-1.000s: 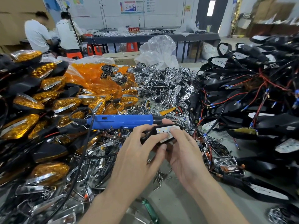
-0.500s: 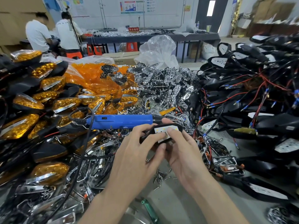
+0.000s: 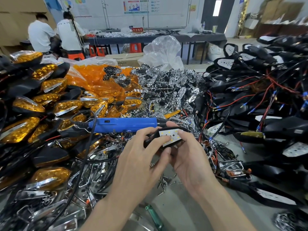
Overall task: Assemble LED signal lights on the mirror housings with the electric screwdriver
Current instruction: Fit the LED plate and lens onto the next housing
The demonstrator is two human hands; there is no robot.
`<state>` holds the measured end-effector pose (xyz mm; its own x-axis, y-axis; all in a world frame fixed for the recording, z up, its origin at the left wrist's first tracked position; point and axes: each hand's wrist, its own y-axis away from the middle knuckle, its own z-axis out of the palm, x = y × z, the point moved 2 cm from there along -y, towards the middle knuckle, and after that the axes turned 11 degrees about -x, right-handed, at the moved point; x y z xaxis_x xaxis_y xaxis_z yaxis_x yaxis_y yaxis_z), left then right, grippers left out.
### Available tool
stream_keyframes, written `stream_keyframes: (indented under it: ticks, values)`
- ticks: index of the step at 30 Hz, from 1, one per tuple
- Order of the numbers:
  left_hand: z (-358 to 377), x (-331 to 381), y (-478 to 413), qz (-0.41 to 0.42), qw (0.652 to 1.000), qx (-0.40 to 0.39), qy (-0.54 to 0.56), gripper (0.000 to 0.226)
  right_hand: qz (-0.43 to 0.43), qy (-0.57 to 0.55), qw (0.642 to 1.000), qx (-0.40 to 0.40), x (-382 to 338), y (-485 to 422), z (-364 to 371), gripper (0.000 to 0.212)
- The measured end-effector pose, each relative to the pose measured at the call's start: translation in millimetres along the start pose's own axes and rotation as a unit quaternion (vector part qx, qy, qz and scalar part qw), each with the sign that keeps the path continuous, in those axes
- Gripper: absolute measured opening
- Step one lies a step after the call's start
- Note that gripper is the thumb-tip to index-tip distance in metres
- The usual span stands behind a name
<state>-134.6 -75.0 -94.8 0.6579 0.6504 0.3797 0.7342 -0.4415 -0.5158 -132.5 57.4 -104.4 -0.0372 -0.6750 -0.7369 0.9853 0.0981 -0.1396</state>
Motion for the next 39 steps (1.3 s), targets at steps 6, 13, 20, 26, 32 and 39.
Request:
stream_keyframes:
  ticks: [6, 13, 20, 26, 32, 39]
  values:
    - [0.0, 0.1, 0.0, 0.010, 1.000, 0.012, -0.004, 0.028, 0.000, 0.001, 1.000, -0.002, 0.8, -1.5, -1.9, 0.041]
    - [0.0, -0.3, 0.4, 0.021, 1.000, 0.022, 0.000, 0.026, -0.002, 0.002, 1.000, 0.002, 1.1, -2.0, -2.9, 0.044]
    - [-0.2, 0.4, -0.6, 0.030, 0.999, 0.026, -0.024, 0.027, -0.001, 0.007, 1.000, 0.002, 0.6, -2.5, -2.9, 0.044]
    - [0.2, 0.3, -0.6, 0.036, 0.998, 0.035, -0.030, 0.027, 0.004, 0.016, 1.000, 0.001, 1.2, -2.2, -3.2, 0.044]
    - [0.8, 1.1, -0.9, 0.044, 0.997, 0.036, -0.052, 0.028, 0.008, 0.038, 0.999, 0.008, 1.3, -1.2, -4.8, 0.040]
    - [1.6, 1.5, -0.3, 0.046, 0.996, 0.043, -0.062, 0.027, 0.003, 0.045, 0.999, 0.012, 0.2, -1.1, -3.7, 0.043]
